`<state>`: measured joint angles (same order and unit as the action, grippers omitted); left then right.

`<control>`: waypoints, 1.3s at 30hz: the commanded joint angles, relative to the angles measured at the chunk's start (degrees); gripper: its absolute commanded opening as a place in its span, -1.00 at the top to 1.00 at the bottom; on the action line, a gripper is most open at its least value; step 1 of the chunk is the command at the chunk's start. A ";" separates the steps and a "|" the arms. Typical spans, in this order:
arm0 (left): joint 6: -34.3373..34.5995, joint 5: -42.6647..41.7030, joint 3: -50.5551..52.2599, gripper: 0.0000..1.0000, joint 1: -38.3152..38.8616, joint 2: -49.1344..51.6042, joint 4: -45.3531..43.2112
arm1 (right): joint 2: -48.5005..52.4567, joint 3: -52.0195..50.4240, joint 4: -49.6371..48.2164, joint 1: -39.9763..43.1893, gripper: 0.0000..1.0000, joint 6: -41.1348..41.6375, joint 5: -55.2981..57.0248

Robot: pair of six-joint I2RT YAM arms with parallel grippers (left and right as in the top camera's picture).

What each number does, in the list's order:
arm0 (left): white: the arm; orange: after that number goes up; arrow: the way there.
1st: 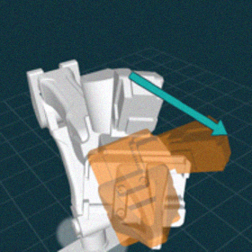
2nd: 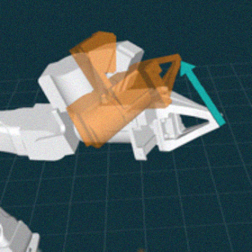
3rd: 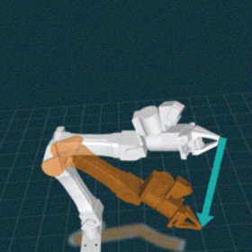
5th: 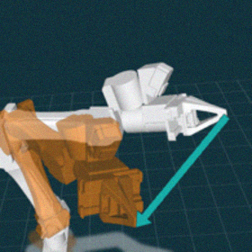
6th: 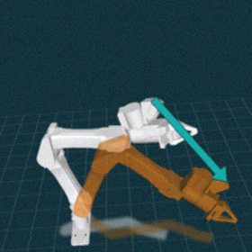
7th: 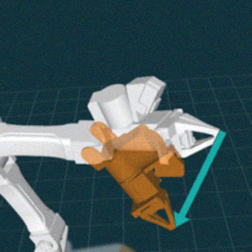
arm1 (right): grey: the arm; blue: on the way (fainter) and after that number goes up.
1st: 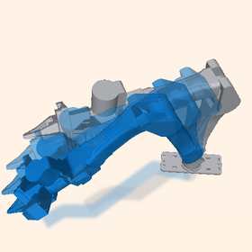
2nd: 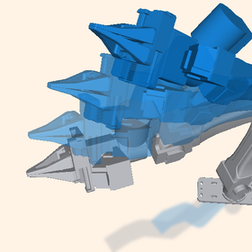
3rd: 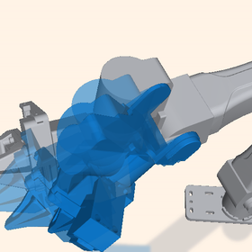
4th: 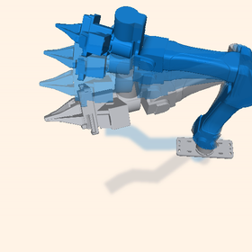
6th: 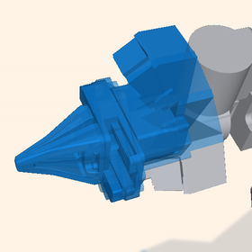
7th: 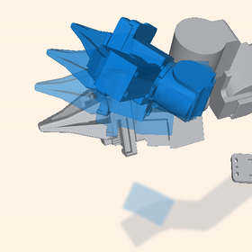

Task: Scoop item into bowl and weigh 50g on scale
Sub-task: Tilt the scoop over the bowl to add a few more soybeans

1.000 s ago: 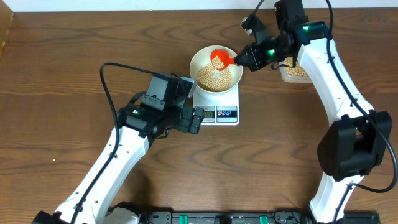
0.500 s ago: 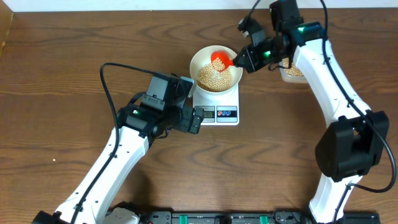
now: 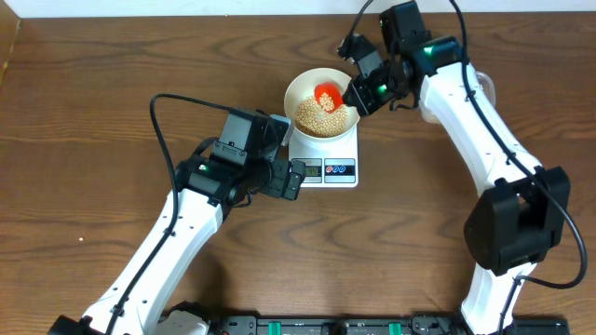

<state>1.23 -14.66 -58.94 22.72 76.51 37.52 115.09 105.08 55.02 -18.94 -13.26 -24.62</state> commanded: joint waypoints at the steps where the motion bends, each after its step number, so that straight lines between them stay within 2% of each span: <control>1: -0.59 0.61 0.07 -0.90 0.13 0.48 0.15 | -1.31 1.53 0.02 -0.28 0.98 -1.18 1.14; 13: -0.59 0.61 0.07 -0.90 0.13 0.48 0.15 | -1.31 1.53 -0.42 -0.02 0.98 -1.14 -1.20; 28: -0.59 0.61 0.07 -0.90 0.13 0.48 0.15 | -1.31 1.53 -0.55 8.59 0.98 0.35 -19.04; 39: -0.59 0.59 0.07 -0.90 0.13 0.48 0.15 | -1.31 1.53 -0.33 9.84 0.98 -0.17 -20.57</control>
<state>1.23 -14.63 -58.94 22.72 76.51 37.52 115.09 105.16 54.59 -8.82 -13.41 -42.87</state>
